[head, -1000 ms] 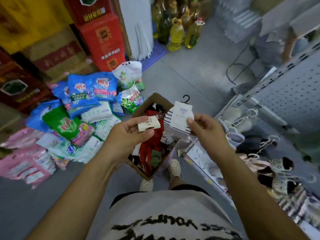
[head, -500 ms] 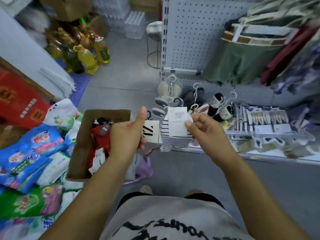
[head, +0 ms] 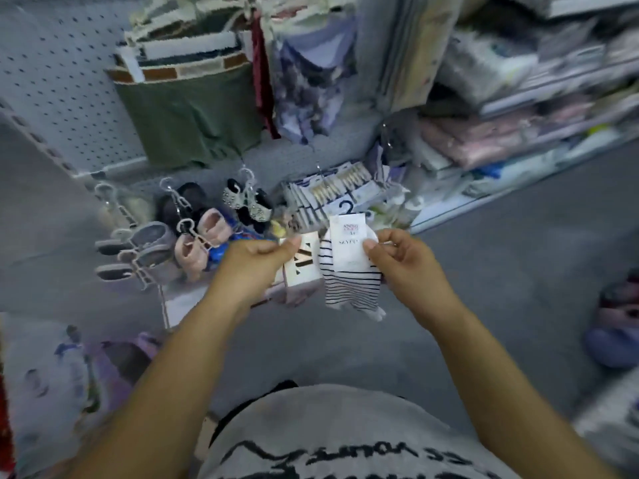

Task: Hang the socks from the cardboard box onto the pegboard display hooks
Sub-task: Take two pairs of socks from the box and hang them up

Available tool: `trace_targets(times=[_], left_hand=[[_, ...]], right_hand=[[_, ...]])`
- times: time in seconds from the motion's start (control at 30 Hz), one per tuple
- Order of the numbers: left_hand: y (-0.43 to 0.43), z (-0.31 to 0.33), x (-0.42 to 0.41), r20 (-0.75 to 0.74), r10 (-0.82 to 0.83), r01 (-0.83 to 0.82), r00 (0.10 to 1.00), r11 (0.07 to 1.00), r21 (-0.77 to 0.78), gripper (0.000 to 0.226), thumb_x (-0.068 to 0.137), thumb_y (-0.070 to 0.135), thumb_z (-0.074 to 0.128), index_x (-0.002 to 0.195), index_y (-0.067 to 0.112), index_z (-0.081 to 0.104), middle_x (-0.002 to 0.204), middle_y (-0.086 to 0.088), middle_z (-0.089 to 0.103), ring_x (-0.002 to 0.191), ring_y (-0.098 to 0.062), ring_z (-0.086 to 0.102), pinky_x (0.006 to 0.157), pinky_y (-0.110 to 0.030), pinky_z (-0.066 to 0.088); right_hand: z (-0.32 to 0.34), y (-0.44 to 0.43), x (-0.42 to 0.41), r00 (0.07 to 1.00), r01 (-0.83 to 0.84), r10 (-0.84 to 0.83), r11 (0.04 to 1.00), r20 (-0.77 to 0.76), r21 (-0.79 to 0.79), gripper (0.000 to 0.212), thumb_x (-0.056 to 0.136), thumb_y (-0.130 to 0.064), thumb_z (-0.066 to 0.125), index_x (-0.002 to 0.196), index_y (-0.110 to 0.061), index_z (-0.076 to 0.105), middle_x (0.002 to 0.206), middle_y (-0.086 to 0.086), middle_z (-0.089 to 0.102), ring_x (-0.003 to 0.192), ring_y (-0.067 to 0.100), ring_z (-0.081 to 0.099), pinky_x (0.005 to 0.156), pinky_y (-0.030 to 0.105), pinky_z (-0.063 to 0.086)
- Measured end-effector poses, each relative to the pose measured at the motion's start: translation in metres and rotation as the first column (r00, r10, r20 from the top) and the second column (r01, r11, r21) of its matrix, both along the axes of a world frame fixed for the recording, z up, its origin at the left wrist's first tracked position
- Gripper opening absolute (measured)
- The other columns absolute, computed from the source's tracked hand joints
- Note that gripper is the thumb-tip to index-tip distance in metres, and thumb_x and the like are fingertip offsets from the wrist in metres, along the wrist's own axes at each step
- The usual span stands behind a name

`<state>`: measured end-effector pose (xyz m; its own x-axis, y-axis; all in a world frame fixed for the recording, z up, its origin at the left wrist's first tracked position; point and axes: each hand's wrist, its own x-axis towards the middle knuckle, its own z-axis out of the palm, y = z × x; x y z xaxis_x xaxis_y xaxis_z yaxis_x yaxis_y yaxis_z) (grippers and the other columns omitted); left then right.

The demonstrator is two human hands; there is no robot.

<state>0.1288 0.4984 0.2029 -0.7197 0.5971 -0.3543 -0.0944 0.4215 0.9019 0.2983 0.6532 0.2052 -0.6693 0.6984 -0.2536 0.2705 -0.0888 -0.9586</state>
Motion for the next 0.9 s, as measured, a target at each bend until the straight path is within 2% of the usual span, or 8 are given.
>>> trace_targets(times=[0.07,0.13,0.2,0.27,0.43,0.57,0.7,0.9], left_hand=[[0.038,0.004,0.020,-0.030,-0.044,0.044,0.999,0.999,0.014,0.040,0.087,0.054,0.072,0.069,0.018,0.077,0.058,0.013,0.058,0.050,-0.005,0.047,0.044,-0.017,0.035],[0.071,0.009,0.035,-0.039,-0.105,0.106,0.994,0.994,0.030,0.050,0.088,0.058,0.069,0.080,0.009,0.072,0.081,0.004,0.054,0.073,-0.010,0.047,0.060,-0.028,0.037],[0.104,0.017,0.047,-0.009,-0.131,0.132,0.991,0.989,0.061,0.059,0.093,0.055,0.065,0.092,-0.004,0.068,0.088,-0.001,0.060,0.082,-0.014,0.055,0.075,-0.035,0.049],[0.134,0.025,0.057,0.037,-0.124,0.120,0.992,0.989,0.088,0.049,0.098,0.046,0.062,0.095,-0.002,0.072,0.089,0.000,0.077,0.085,-0.021,0.074,0.086,-0.040,0.059],[0.199,0.035,0.059,0.007,-0.153,0.151,0.988,0.981,0.124,0.039,0.100,0.050,0.056,0.089,0.018,0.075,0.083,0.002,0.080,0.073,-0.014,0.077,0.061,-0.031,0.062],[0.249,0.042,0.044,-0.023,-0.138,0.140,0.990,0.974,0.179,0.040,0.100,0.055,0.053,0.084,0.027,0.077,0.069,0.005,0.076,0.046,-0.005,0.063,0.037,-0.021,0.043],[0.307,0.062,0.016,-0.003,-0.132,0.129,0.991,0.959,0.253,0.036,0.100,0.053,0.054,0.085,0.030,0.077,0.084,-0.002,0.080,0.067,-0.014,0.072,0.054,-0.031,0.056],[0.374,0.119,-0.056,0.008,0.000,-0.003,1.000,0.944,0.331,0.015,0.104,0.032,0.057,0.107,0.021,0.067,0.080,0.005,0.078,0.062,-0.010,0.070,0.054,-0.030,0.054]], right_hand=[[0.004,0.033,0.032,0.997,0.074,-0.074,0.997,-0.014,0.003,0.009,0.099,-0.023,0.062,0.100,-0.015,0.066,0.089,0.008,0.079,0.083,0.020,0.074,0.076,0.043,0.060],[0.009,0.060,0.057,0.992,0.123,-0.122,0.992,-0.025,0.015,0.013,0.099,-0.024,0.064,0.103,-0.014,0.070,0.092,0.014,0.078,0.087,0.026,0.073,0.085,0.053,0.057],[0.013,0.086,0.076,0.987,0.158,-0.157,0.987,-0.042,0.017,0.014,0.099,-0.024,0.064,0.102,-0.013,0.073,0.089,0.012,0.077,0.084,0.024,0.072,0.086,0.052,0.057],[0.017,0.108,0.090,0.982,0.179,-0.179,0.984,-0.064,-0.007,0.015,0.099,-0.024,0.063,0.097,-0.015,0.075,0.084,0.011,0.072,0.079,0.020,0.070,0.080,0.046,0.060],[0.028,0.164,0.103,0.960,0.235,-0.249,0.965,-0.128,-0.118,0.019,0.101,-0.020,0.059,0.103,-0.006,0.071,0.093,0.016,0.076,0.081,0.024,0.072,0.074,0.037,0.062],[0.042,0.213,0.090,0.952,0.264,-0.275,0.960,-0.136,-0.095,0.021,0.104,-0.019,0.054,0.108,0.000,0.063,0.088,0.010,0.076,0.076,0.021,0.073,0.068,0.036,0.061],[0.069,0.267,0.064,0.957,0.248,-0.247,0.969,-0.154,-0.008,0.017,0.105,-0.019,0.050,0.108,-0.006,0.061,0.086,0.006,0.076,0.076,0.019,0.072,0.070,0.041,0.059],[0.117,0.346,-0.011,0.955,0.163,-0.132,0.982,-0.264,0.099,0.014,0.103,-0.025,0.056,0.112,-0.018,0.063,0.098,0.007,0.078,0.091,0.025,0.075,0.077,0.042,0.061]])
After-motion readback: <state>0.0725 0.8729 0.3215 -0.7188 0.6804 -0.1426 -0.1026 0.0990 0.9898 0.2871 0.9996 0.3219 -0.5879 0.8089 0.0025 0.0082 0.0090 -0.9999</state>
